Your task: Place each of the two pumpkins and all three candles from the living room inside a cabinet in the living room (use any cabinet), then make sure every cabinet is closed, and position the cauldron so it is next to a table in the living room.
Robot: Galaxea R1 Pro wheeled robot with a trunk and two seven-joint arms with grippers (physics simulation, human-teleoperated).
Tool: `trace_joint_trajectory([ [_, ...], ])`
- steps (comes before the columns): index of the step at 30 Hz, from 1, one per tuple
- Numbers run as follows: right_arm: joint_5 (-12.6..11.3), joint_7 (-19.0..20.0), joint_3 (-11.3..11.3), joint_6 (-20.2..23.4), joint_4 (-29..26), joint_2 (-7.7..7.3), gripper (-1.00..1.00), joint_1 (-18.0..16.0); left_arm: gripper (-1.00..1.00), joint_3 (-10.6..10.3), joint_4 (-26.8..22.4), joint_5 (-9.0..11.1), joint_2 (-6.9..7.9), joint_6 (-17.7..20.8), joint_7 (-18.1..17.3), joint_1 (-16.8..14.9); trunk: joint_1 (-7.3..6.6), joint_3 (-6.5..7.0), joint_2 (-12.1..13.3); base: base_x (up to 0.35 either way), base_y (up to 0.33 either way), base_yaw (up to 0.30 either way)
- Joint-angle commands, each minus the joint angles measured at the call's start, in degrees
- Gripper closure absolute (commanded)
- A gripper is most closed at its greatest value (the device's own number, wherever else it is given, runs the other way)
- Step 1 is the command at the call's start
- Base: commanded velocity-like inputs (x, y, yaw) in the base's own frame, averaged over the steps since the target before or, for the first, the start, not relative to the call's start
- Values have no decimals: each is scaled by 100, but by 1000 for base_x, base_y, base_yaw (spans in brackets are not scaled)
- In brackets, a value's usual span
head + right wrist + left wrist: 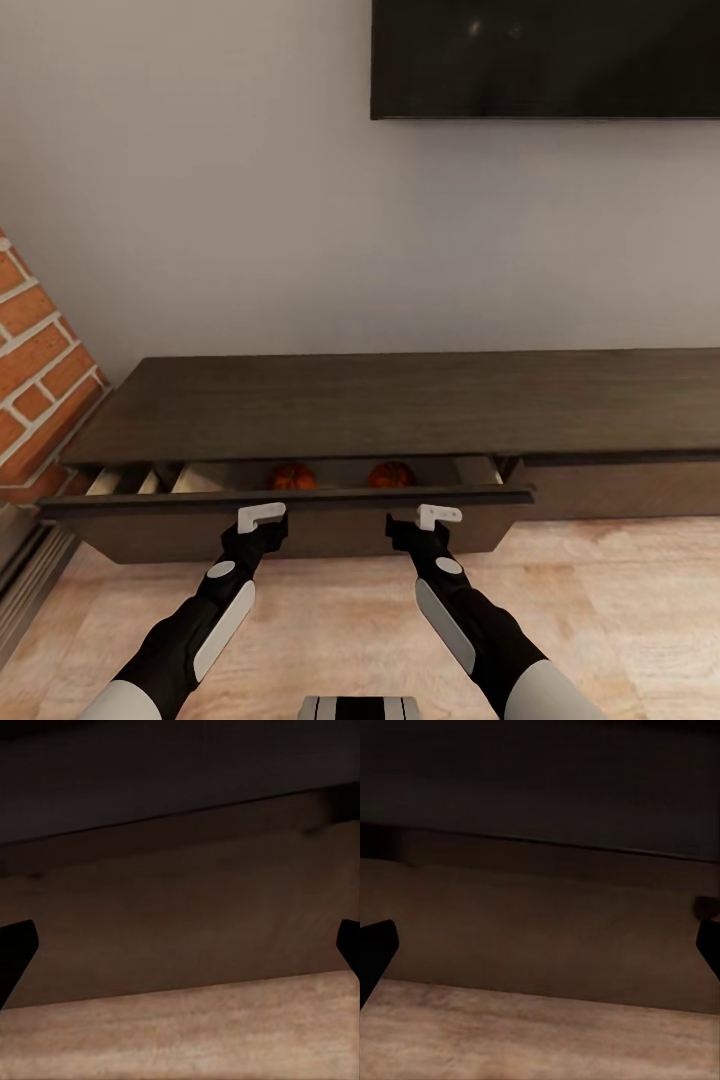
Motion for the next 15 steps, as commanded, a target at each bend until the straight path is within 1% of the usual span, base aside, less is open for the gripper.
trace_joint_trajectory([
  [1, -26, -44, 19, 24, -9, -2, -100, -4, -100, -28, -16, 17, 8, 17, 49, -5, -1, -4, -2, 92, 0, 0],
  [5, -26, -44, 18, 24, -8, -4, -100, -4, -100, -28, -16, 17, 8, 18, 49, -5, -1, -4, -2, 166, 0, 0],
  [10, -26, -44, 21, 24, -8, -4, -100, -4, -100, -28, -16, 17, 8, 18, 49, -5, -1, -4, -2, 71, 0, 0],
  [15, -26, -44, 17, 24, -8, -3, -100, -4, -100, -28, -17, 17, 8, 16, 52, -5, -1, -4, -2, 152, 0, 0],
])
